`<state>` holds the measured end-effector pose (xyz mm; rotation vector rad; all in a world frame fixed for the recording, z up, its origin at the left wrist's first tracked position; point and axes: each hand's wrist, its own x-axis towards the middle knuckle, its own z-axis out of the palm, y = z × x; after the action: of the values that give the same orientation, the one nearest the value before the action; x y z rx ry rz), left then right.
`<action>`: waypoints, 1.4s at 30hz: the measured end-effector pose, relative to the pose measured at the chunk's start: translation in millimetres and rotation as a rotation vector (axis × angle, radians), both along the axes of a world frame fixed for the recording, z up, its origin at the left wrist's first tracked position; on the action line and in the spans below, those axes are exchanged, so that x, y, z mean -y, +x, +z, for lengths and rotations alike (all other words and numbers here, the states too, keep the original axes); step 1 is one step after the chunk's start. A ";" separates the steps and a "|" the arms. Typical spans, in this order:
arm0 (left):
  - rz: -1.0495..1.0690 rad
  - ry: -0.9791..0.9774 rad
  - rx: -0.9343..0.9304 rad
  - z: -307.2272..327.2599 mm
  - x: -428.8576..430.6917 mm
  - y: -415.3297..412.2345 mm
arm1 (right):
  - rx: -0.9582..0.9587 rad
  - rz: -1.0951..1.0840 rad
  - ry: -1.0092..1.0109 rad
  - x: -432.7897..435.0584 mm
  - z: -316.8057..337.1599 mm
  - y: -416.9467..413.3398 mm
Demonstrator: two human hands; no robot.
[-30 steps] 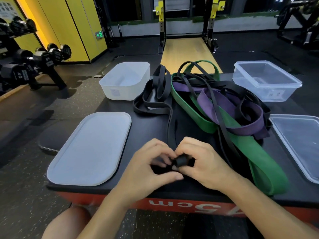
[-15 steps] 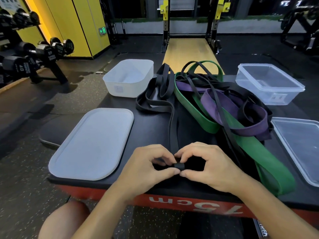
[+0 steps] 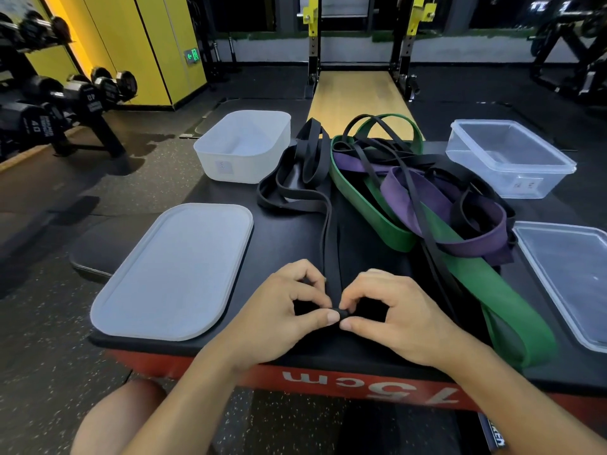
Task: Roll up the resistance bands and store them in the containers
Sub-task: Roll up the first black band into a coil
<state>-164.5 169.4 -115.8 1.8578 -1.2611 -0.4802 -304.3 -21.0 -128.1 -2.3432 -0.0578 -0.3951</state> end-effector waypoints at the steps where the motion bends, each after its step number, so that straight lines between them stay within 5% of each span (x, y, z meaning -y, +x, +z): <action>1: -0.007 0.004 -0.005 -0.2 0.3 0.8 | 0.013 0.003 -0.031 -0.3 -0.3 0.2; 42: 0.123 -0.099 0.181 -9.6 0.8 -4.1 | 0.052 -0.095 -0.232 -1.2 -6.8 6.8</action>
<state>-168.7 168.6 -125.4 1.9141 -1.2553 -0.1833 -297.5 -19.9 -134.9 -2.5709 -0.0174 -0.5198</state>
